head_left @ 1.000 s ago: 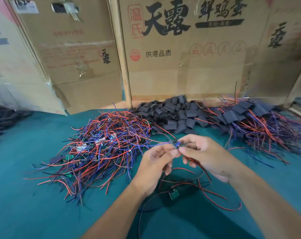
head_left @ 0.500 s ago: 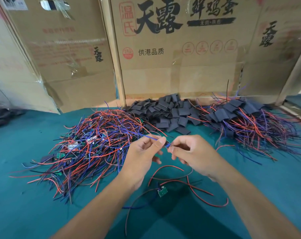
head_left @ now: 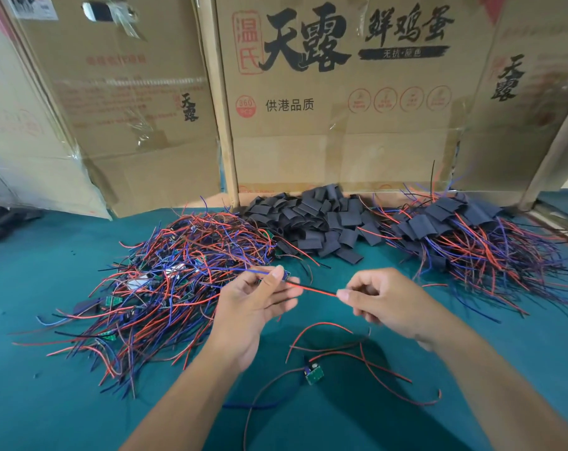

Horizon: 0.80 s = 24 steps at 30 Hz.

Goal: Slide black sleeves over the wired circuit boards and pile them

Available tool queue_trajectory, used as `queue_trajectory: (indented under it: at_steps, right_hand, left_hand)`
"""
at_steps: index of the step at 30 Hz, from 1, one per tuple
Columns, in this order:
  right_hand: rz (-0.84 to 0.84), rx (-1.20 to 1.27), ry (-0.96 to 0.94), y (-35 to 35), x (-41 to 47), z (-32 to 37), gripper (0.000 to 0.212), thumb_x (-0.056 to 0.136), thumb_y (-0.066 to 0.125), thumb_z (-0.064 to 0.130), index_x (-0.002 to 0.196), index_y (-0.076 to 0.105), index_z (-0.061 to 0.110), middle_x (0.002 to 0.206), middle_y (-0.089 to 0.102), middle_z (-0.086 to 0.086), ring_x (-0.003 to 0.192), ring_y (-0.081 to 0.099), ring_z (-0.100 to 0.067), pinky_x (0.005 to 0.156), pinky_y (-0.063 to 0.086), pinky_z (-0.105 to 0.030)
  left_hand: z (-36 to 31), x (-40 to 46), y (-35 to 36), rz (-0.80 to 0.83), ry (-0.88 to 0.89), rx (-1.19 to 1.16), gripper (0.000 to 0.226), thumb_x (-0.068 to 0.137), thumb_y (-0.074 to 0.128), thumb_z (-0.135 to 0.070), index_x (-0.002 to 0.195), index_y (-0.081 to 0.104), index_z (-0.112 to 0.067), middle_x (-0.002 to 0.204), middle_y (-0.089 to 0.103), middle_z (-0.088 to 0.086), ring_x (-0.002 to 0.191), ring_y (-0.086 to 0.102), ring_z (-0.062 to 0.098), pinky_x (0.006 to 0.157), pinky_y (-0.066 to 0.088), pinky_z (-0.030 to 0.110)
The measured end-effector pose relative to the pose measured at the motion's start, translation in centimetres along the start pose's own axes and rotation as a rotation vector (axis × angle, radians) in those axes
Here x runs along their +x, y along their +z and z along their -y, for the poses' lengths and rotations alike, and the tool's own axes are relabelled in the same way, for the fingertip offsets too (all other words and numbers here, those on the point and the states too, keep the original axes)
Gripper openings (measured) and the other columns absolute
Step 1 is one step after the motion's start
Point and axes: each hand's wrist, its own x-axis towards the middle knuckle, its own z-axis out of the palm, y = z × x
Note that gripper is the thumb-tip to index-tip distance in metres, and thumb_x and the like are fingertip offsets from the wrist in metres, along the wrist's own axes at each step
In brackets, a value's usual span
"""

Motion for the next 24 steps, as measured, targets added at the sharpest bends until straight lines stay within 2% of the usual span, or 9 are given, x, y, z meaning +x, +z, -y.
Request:
queue_trajectory:
  at_steps: [3,6,8,10,13,16,19,21,24]
  right_hand:
    - [-0.002,0.008,0.045,-0.8,0.5,-0.6,0.019,0.09,0.069,0.031,0.077,0.066,0.018,0.061,0.066,0.003,0.052,0.053,-0.008,0.052,0.04,-0.017]
    - [-0.028,-0.091,0.083,-2.2,3.4,-0.1,0.022,0.092,0.066,0.033,0.081,0.066,0.014,0.067,0.069,0.003,0.058,0.06,-0.008,0.053,0.045,-0.022]
    - [-0.116,-0.215,0.067,-2.9,6.9,0.7,0.022,0.096,0.06,0.032,0.082,0.065,0.016,0.074,0.072,0.002,0.065,0.066,-0.012,0.058,0.049,-0.029]
    - [-0.138,-0.461,-0.015,-2.9,10.7,1.5,0.019,0.097,0.055,0.032,0.087,0.066,0.02,0.083,0.072,0.003,0.077,0.068,-0.018,0.065,0.048,-0.03]
    - [0.051,-0.713,-0.115,-1.2,15.9,1.9,0.015,0.097,0.058,0.033,0.103,0.065,0.021,0.102,0.068,0.004,0.096,0.063,-0.018,0.078,0.047,-0.03]
    - [0.198,-0.933,-0.116,0.0,19.1,0.8,0.031,0.092,0.066,0.039,0.114,0.063,0.018,0.106,0.065,-0.001,0.098,0.061,-0.023,0.084,0.05,-0.035]
    - [0.175,-0.958,-0.151,0.0,20.3,-0.1,0.023,0.093,0.065,0.037,0.104,0.068,0.018,0.099,0.07,-0.001,0.092,0.064,-0.024,0.082,0.053,-0.037]
    - [0.112,-0.991,-0.174,0.0,20.0,-0.2,0.02,0.098,0.056,0.035,0.09,0.066,0.019,0.089,0.069,-0.001,0.083,0.063,-0.025,0.075,0.055,-0.041]
    - [-0.075,-0.9,-0.19,-0.3,17.7,0.6,0.03,0.101,0.046,0.031,0.076,0.056,0.017,0.074,0.061,-0.004,0.074,0.055,-0.024,0.06,0.044,-0.035]
  left_hand:
    - [-0.2,0.3,-0.6,-0.05,0.014,-0.023,0.011,0.081,0.073,-0.026,0.082,0.069,-0.015,0.098,0.073,0.026,0.088,0.074,0.034,0.069,0.059,0.029]
    - [-0.4,0.9,-1.0,-0.082,0.065,-0.025,0.019,0.082,0.073,-0.025,0.089,0.067,-0.009,0.096,0.073,0.026,0.089,0.074,0.036,0.069,0.059,0.029]
    - [-0.8,1.2,-1.6,-0.109,0.106,-0.014,0.021,0.082,0.074,-0.027,0.091,0.068,-0.009,0.094,0.073,0.025,0.089,0.074,0.036,0.07,0.059,0.028]
    - [-1.1,1.5,-2.1,-0.124,0.119,-0.017,0.021,0.081,0.075,-0.028,0.09,0.069,-0.009,0.095,0.073,0.025,0.088,0.074,0.036,0.07,0.059,0.028]
    - [-1.2,1.6,-2.4,-0.127,0.099,-0.034,0.022,0.083,0.074,-0.025,0.092,0.066,-0.006,0.097,0.072,0.028,0.084,0.074,0.033,0.07,0.059,0.028]
    - [-1.1,1.5,-2.5,-0.143,0.069,-0.057,0.023,0.081,0.074,-0.025,0.09,0.064,-0.006,0.097,0.072,0.029,0.081,0.074,0.03,0.068,0.059,0.028]
    - [-0.9,1.2,-2.5,-0.133,0.044,-0.084,0.023,0.077,0.076,-0.027,0.086,0.065,-0.009,0.096,0.071,0.03,0.079,0.073,0.028,0.067,0.06,0.028]
    - [-0.9,1.0,-2.3,-0.126,0.011,-0.11,0.028,0.075,0.077,-0.028,0.088,0.064,-0.007,0.097,0.072,0.028,0.079,0.074,0.027,0.066,0.059,0.026]
    - [-1.2,0.8,-1.9,-0.128,-0.04,-0.25,0.032,0.075,0.074,-0.028,0.092,0.061,-0.003,0.092,0.072,0.023,0.075,0.074,0.022,0.06,0.057,0.022]
